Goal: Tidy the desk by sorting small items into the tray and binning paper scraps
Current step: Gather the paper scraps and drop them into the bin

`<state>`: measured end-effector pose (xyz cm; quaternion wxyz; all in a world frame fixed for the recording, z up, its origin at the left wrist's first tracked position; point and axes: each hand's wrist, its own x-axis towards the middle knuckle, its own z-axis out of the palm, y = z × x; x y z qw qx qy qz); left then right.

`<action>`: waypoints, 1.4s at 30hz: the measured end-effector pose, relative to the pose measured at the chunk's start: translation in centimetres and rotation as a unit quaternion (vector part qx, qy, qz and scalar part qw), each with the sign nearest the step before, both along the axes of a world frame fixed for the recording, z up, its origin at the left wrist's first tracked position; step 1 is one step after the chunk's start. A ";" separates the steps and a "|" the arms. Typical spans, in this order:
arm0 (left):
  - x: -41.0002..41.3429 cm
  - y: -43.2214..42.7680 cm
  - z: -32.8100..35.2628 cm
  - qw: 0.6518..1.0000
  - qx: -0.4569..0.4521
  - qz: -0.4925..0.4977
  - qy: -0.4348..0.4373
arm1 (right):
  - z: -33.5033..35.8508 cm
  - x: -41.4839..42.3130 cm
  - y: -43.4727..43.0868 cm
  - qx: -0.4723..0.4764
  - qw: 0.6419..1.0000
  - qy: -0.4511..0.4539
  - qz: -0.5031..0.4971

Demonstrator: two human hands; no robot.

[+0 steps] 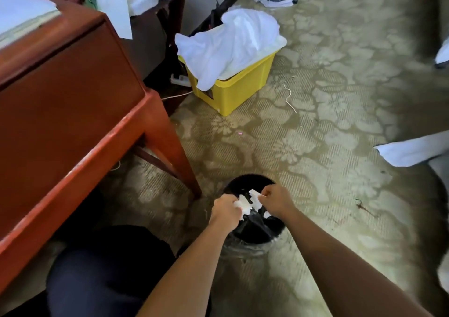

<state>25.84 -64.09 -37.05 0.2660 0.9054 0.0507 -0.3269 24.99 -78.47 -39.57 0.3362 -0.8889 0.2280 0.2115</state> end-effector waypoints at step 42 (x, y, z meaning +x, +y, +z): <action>-6.5 22.2 36.1 0.966 0.090 -0.129 -0.204 | 37.0 3.4 21.3 0.024 0.870 -0.275 0.408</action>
